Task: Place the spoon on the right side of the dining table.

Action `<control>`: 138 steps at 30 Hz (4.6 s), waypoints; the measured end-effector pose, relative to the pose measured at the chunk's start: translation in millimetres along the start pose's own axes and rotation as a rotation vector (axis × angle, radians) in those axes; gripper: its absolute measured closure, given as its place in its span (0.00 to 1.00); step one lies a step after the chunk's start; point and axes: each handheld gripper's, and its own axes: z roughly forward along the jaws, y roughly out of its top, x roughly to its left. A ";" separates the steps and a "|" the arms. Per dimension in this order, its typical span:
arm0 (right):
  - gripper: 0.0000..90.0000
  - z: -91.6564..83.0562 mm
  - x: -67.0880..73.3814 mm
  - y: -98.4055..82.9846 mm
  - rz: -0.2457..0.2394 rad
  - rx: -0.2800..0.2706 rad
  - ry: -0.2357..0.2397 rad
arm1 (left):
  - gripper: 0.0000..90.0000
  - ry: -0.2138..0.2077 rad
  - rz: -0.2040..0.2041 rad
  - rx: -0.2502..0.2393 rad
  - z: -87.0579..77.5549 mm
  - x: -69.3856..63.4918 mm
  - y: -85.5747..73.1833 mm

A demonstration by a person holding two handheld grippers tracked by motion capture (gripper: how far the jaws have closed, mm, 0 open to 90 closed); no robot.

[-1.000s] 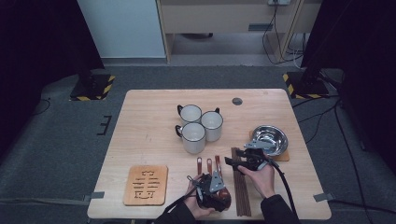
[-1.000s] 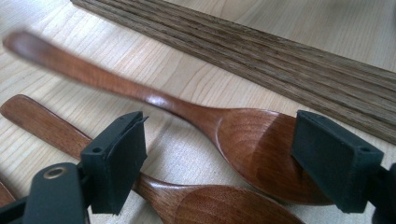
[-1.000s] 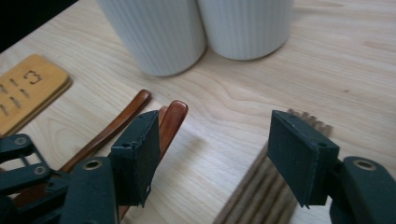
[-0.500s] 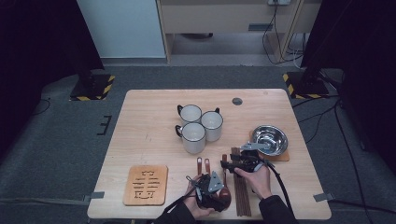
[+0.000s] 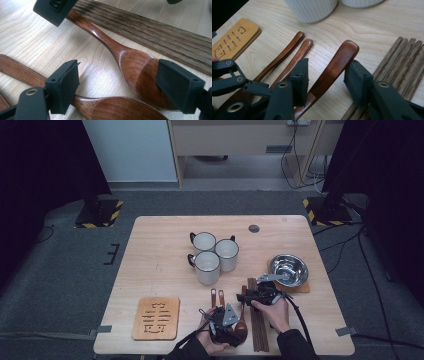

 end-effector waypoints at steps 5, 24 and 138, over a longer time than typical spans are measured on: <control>0.70 0.9 -3.2 -1.6 0.031 0.012 0.028 | 0.20 -0.001 0.000 0.000 0.0 0.2 -0.1; 0.84 -14.5 -5.1 5.8 0.123 -0.050 0.156 | 0.19 0.002 -0.012 -0.007 -0.6 1.3 -0.1; 0.95 -86.8 -19.4 37.7 0.186 -0.366 0.087 | 0.13 0.347 -0.371 -0.016 -81.1 129.1 -72.5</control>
